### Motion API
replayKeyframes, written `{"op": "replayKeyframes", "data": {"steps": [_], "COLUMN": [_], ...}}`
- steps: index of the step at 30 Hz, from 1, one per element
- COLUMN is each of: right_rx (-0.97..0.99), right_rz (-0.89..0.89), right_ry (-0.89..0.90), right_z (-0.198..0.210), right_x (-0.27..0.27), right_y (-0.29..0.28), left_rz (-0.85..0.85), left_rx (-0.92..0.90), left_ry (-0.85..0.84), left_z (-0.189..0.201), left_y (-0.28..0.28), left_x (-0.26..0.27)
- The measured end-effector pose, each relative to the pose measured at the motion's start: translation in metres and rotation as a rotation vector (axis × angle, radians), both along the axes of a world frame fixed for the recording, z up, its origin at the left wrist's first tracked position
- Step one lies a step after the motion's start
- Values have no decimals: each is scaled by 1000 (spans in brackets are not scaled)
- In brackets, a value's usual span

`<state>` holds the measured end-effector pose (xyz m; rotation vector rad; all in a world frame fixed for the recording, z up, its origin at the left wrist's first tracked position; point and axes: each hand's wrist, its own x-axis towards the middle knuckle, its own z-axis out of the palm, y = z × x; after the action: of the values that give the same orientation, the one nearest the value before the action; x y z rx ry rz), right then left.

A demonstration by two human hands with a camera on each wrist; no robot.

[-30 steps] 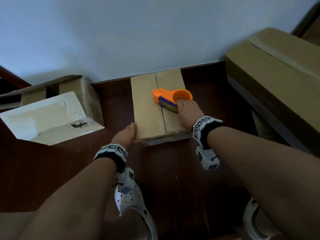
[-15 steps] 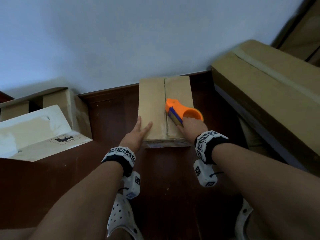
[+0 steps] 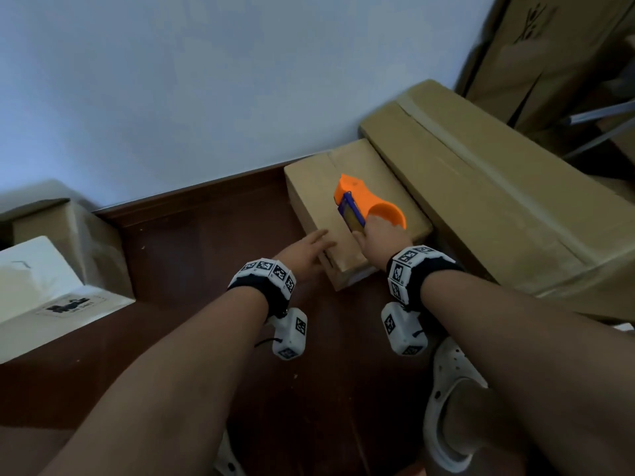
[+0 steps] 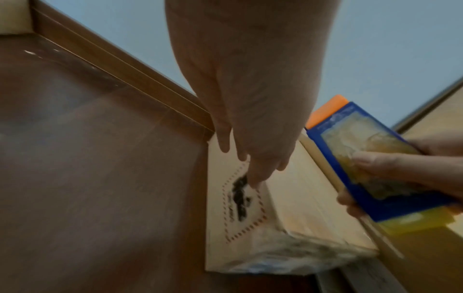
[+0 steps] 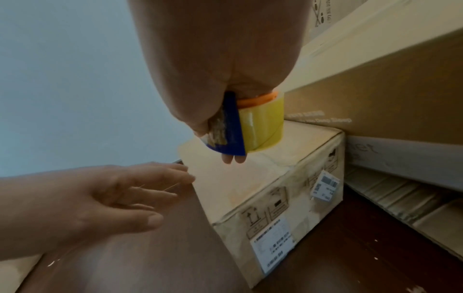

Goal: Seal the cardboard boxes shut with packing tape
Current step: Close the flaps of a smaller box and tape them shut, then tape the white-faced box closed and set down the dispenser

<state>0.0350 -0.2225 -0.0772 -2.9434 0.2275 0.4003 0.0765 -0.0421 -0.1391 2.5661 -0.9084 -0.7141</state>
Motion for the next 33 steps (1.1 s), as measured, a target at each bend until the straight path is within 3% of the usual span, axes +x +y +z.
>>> {"op": "replayKeyframes", "data": {"steps": [7,13,18,27,30,33], "right_rx": [41,72,109,67,61,107], "right_rz": [152,275,304,310,292,263], "right_ry": [32,66,97,147,166,157], "right_z": [14,14,9,-3,-4,0], "right_x": [13,30,39,41,40,37], "right_y": [94,195,254,276,273,264], "left_rz": [401,780,1085,1076,945,848], "left_rx": [201,387,424,438,386,260], "left_ry": [-65,-381,-268,-242,-270,-174], "left_z": [6,24,28,34,46,51], "left_y": [181,328,397,444,428,391], "left_x": [-5,-17,-6,47,44,29]}}
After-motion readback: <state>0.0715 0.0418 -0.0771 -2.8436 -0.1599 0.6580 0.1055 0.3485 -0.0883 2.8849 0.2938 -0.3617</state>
